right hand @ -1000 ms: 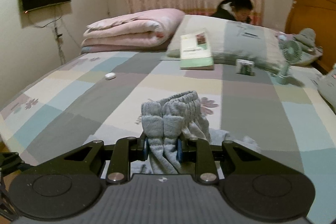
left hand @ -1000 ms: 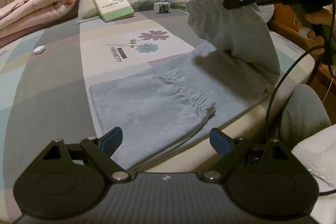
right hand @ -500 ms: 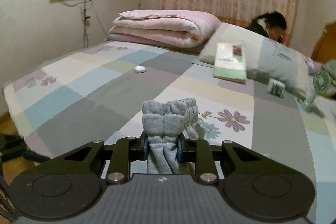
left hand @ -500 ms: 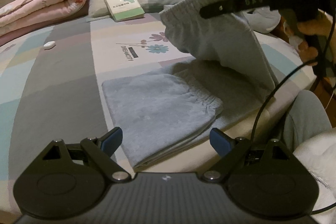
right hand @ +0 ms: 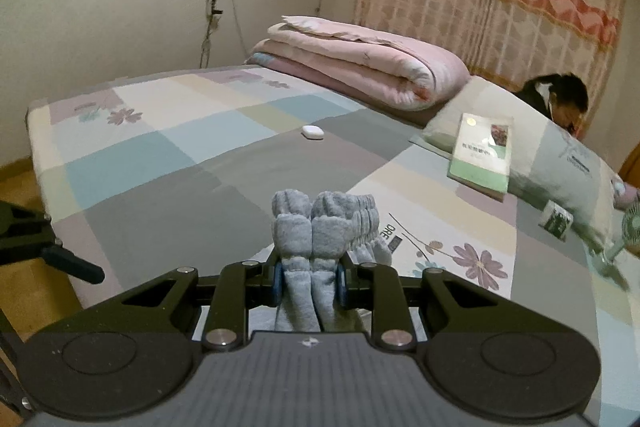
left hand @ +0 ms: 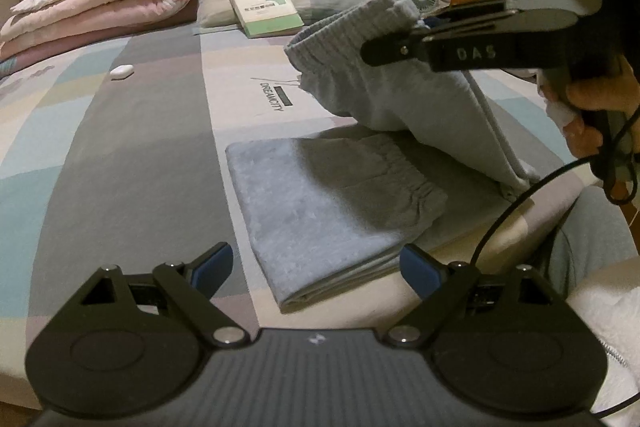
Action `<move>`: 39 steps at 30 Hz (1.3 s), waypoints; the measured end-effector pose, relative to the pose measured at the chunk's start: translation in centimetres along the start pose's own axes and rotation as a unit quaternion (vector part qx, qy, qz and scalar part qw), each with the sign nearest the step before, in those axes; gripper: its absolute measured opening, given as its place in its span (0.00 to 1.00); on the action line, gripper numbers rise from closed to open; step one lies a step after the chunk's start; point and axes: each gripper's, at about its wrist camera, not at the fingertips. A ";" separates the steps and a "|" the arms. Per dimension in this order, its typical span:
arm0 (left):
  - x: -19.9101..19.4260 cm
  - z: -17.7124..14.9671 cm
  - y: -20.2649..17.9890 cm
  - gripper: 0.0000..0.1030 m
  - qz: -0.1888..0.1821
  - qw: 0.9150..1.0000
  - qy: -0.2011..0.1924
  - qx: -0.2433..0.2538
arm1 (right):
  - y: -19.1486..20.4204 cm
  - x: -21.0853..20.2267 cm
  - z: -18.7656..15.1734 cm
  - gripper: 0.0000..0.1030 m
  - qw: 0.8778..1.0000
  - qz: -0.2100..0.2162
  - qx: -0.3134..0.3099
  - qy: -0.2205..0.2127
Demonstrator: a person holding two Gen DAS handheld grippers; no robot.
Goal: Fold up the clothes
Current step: 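Lift the held sweatpants end with the right gripper and fold it over the rest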
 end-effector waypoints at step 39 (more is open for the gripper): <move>-0.3 -1.4 -0.5 0.88 0.025 0.999 0.028 -0.025 | 7.0 7.6 -3.1 0.52 0.975 0.171 -0.082 0.115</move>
Point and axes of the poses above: each gripper's, at about its wrist camera, not at the fingertips, and x roughly the way its jaws point, y to its left, z to its top, and after that the axes turned 7 degrees about -x, right-handed
